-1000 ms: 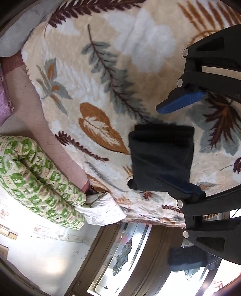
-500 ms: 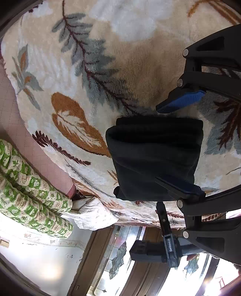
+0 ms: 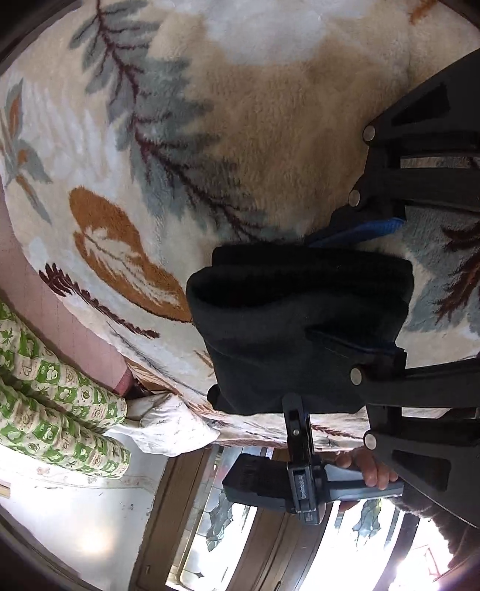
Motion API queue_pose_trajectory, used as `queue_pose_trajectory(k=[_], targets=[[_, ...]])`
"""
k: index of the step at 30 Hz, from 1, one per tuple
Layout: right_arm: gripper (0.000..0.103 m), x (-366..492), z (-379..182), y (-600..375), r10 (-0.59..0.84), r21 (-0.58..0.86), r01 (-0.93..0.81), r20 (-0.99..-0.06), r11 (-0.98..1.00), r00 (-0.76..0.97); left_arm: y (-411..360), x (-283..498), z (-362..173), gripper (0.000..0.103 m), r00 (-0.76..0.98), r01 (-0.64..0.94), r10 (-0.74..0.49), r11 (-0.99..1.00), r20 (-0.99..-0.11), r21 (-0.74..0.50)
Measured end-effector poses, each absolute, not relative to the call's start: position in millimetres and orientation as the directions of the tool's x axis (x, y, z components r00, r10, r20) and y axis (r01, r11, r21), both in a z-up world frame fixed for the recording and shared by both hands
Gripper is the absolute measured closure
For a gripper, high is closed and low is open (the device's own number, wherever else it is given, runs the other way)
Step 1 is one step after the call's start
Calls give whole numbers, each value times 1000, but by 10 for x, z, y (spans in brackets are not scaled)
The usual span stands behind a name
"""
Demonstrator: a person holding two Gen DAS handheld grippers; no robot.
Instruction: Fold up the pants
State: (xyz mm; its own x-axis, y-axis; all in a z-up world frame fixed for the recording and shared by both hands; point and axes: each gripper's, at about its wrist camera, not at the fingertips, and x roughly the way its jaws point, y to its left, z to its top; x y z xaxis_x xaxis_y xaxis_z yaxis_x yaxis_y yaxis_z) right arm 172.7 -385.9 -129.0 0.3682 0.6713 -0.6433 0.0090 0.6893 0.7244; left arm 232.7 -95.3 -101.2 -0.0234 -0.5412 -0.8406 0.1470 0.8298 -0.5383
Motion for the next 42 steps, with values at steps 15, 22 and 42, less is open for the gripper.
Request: queue_pose_trajectory(k=[15,22,42], targets=[[72,1487,-1093,-3651,659,718,-33,-619,695,427,-694,2206,-619,85,76,143,-581,811,-810,-568],[73,1502,-746,-3158,686,727,-92,-587,680,429,-61,2106,-357,85,142,86,-584,811,-799,-578],[55,1577,-1251,-2010,631,659,-108,-641,744,436,887,2017,-990,50,182,115,-442,897,-878,-427]])
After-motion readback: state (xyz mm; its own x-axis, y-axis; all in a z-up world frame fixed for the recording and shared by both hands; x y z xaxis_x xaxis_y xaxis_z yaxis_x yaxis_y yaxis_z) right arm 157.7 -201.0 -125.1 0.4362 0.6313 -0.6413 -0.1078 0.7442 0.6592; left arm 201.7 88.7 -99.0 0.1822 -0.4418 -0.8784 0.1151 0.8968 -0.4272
